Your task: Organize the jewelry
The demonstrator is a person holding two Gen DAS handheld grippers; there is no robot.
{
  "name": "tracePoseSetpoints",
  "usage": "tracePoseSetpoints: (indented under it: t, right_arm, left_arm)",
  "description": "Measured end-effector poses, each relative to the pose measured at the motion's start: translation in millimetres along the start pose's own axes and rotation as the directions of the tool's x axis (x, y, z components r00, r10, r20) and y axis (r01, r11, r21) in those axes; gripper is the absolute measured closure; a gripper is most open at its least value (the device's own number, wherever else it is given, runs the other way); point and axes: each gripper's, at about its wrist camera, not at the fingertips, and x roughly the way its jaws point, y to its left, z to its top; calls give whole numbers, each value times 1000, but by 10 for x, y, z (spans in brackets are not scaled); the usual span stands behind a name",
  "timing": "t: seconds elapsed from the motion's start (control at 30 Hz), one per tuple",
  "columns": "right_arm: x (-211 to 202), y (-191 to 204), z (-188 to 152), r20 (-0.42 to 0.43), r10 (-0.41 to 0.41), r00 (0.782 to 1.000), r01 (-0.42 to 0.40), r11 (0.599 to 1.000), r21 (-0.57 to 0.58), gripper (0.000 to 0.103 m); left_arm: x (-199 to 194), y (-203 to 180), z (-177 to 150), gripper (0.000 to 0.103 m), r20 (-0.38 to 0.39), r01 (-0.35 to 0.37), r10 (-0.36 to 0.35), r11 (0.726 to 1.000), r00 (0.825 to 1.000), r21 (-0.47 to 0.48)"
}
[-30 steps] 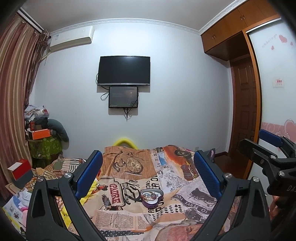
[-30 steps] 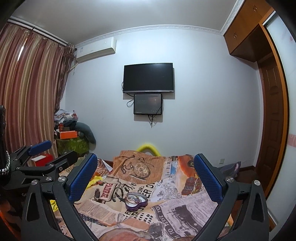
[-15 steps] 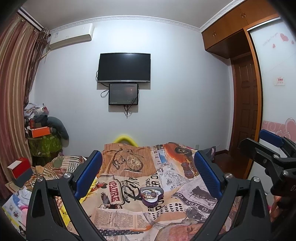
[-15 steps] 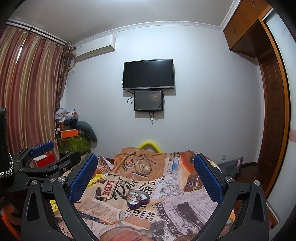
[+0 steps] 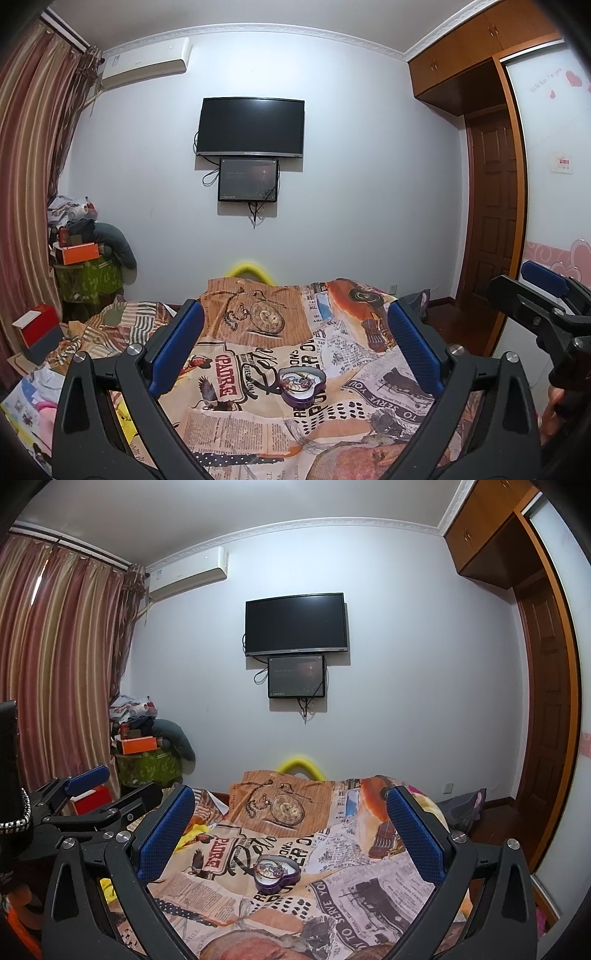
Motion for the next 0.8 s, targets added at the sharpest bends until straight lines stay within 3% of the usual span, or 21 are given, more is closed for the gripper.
tracePoseSetpoints:
  t: [0.8]
  right_arm:
    - [27, -15, -26, -10, 1, 1000, -1, 1000, 14, 0]
  left_arm:
    - [26, 29, -26, 3, -10, 58, -58, 998, 998, 1]
